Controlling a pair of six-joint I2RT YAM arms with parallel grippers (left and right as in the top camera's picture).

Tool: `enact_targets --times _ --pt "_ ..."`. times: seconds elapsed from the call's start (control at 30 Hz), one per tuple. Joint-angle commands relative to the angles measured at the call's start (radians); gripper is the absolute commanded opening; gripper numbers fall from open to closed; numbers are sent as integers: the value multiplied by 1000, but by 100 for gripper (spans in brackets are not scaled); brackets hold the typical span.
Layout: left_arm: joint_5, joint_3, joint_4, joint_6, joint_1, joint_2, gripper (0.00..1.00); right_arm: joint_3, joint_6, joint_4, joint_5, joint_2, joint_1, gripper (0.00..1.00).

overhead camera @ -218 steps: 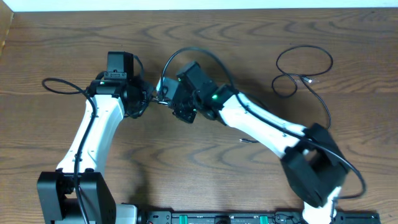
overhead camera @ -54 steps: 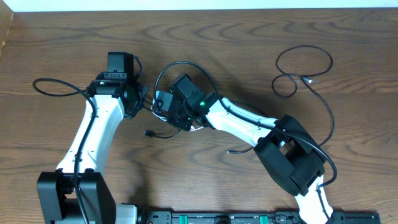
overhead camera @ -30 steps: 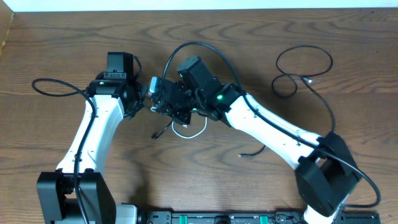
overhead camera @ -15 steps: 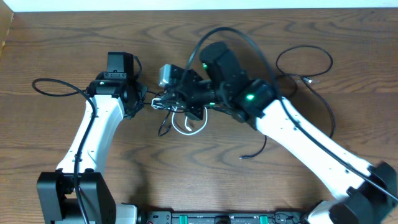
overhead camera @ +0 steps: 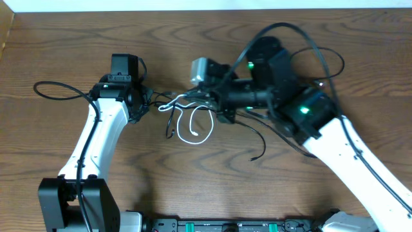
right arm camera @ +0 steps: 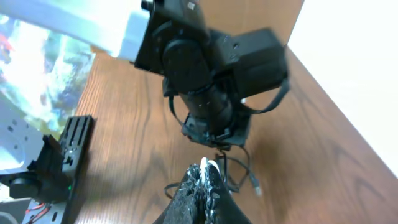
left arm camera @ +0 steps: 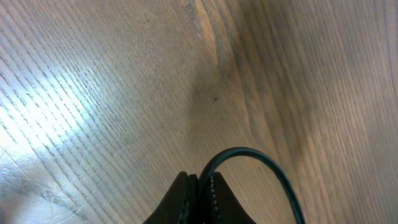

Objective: Untangle cables

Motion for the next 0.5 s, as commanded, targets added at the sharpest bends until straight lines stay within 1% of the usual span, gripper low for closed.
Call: enact_targets --times 0.0,0.13,0.3,0.33,0.37,0.43,0.47 --pt "-16 -7 -2 -10 5 2 8 14 -61 -27 -80 -89 -26 1" --pt "-16 -7 -2 -10 5 2 8 14 -171 -97 -134 -89 -24 1" --pt "-16 -7 -2 -10 5 2 9 13 -182 -141 -134 -38 -24 1" --pt "-16 -7 -2 -10 5 2 15 13 -181 -142 -134 -24 -24 1" --pt "-16 -7 -2 -10 5 2 24 13 -181 -142 -134 -11 -24 1" --pt "-16 -7 -2 -10 5 2 48 13 -178 -137 -133 13 -25 1" --pt "-16 -7 -2 -9 5 2 57 13 -161 -129 -132 24 -26 1"
